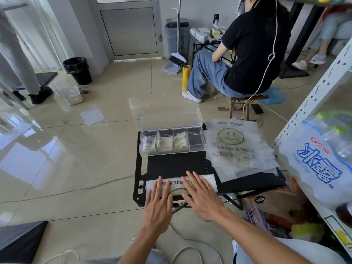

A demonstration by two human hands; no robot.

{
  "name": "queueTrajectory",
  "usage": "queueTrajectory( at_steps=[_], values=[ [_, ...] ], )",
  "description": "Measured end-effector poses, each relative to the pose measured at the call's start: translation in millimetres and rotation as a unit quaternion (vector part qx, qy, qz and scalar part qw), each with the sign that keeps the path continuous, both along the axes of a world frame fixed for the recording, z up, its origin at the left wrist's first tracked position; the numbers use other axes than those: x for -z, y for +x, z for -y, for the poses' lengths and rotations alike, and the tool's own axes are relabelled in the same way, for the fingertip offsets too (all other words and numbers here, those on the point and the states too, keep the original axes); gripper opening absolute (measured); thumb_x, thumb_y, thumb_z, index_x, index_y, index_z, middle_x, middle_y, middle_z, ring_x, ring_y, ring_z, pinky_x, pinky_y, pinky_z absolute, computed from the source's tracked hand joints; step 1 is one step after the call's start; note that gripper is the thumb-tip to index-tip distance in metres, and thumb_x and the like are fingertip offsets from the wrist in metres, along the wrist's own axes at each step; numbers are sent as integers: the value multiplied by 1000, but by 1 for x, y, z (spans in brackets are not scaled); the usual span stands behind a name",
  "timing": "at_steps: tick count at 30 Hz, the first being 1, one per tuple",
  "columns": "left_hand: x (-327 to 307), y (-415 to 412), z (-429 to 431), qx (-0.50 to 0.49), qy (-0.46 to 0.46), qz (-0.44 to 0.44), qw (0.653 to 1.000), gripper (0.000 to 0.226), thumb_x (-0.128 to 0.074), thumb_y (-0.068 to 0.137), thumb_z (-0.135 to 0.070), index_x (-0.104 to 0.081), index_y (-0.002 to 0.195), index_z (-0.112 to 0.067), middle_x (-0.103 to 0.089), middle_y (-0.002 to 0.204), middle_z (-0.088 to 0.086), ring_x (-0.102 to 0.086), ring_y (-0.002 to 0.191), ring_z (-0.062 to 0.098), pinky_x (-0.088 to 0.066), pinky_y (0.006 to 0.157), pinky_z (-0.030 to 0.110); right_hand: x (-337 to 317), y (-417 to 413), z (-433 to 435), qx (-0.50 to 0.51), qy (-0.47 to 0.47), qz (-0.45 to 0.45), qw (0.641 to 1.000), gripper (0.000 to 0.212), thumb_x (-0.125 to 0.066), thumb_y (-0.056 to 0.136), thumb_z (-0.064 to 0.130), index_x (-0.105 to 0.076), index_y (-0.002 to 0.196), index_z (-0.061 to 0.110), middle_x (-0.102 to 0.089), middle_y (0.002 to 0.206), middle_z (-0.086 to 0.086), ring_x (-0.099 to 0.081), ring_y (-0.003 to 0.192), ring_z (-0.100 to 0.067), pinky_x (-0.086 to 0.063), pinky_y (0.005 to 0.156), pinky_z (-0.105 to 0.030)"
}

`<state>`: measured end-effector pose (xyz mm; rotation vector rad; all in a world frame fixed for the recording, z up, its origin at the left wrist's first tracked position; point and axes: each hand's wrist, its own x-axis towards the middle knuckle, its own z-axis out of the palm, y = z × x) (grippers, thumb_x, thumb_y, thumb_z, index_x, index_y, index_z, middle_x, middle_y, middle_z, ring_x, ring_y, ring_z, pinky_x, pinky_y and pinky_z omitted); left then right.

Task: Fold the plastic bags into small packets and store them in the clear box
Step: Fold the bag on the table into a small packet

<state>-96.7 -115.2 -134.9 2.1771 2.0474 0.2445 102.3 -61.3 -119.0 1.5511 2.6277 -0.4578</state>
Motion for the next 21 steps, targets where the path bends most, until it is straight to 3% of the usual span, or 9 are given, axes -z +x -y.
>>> queueTrajectory(
  at_steps=[3,6,8,12,14,17,21],
  values=[
    [6,-7,3,-26,-27,17,999,64,5,108,-50,-18,164,-27,-7,173,3,-19,158,27,-3,123,37,-8,-1,-3,15,-40,-70,997,67,1,102,63,-3,164,39,15,171,14,19,157,-7,6,129,-35],
    [-9,0,3,-21,-52,31,998,75,29,90,-65,4,159,-52,22,170,1,8,160,25,9,126,36,-20,-1,-13,99,-25,-182,978,49,-27,112,42,-45,155,27,-33,166,8,-23,155,-11,-15,125,-27],
    [-18,4,5,-13,-75,36,996,77,38,77,-71,16,151,-65,36,166,3,22,158,26,11,126,44,-25,3,-23,131,34,-139,981,44,-42,110,36,-52,149,19,-51,150,1,-46,140,-19,-33,114,-35],
    [-15,6,4,-15,-72,26,997,65,20,89,-72,4,152,-68,32,168,1,25,157,30,19,121,57,-39,8,-40,136,2,-11,991,46,-59,97,44,-50,137,21,-48,132,-3,-46,125,-25,-37,103,-43],
    [-19,6,2,-6,-63,-7,998,54,-5,102,-67,-16,154,-64,16,173,2,16,159,33,15,121,62,-45,6,-48,141,-16,-5,990,37,-65,93,45,-56,122,23,-49,124,-2,-45,120,-25,-38,101,-42],
    [-29,9,0,28,-44,-24,998,56,-33,99,-58,-37,154,-48,-3,175,1,7,160,32,13,124,60,-53,1,-58,134,-29,29,990,35,-69,91,45,-56,115,23,-53,119,0,-48,117,-23,-37,97,-43],
    [-31,12,-5,30,-65,48,996,70,-32,102,-47,-6,165,-33,7,168,-16,5,161,20,14,127,39,-56,-2,-68,151,-61,54,985,38,-72,87,47,-58,114,23,-62,115,3,-55,115,-22,-37,95,-44]
  ],
)
